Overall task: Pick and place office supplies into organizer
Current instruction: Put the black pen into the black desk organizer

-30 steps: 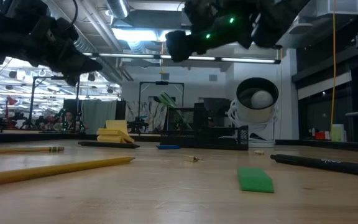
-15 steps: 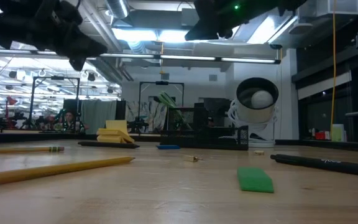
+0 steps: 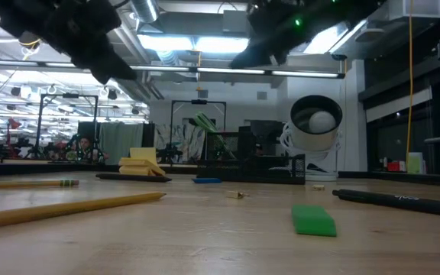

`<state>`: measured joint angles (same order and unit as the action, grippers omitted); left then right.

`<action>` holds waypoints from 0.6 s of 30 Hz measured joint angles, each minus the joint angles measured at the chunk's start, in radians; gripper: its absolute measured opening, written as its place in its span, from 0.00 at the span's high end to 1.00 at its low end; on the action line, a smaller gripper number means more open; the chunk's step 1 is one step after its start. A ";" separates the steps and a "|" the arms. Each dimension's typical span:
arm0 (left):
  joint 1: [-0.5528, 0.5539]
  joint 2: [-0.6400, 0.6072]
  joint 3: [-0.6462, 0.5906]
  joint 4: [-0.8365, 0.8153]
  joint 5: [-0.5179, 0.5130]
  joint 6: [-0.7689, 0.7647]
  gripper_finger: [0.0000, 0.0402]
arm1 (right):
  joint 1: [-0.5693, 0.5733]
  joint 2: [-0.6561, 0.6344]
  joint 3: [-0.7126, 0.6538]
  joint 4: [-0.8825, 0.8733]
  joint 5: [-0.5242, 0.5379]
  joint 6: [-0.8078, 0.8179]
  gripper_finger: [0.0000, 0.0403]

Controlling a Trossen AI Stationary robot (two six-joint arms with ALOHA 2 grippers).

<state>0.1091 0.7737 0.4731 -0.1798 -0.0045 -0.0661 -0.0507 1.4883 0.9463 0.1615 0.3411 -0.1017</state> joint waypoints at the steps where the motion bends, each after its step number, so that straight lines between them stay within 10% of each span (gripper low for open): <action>1: -0.018 0.019 0.018 -0.024 -0.020 0.008 1.00 | -0.005 0.000 -0.018 0.014 -0.008 0.009 1.00; 9: -0.116 0.169 0.188 -0.336 -0.248 -0.032 1.00 | -0.031 0.000 -0.141 0.150 -0.111 0.014 1.00; 18: -0.189 0.298 0.241 -0.372 -0.239 0.043 1.00 | -0.043 0.000 -0.160 0.192 -0.136 -0.057 0.99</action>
<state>-0.0797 1.0720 0.7143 -0.5517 -0.2439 -0.0231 -0.0940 1.4887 0.7868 0.3533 0.2054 -0.1585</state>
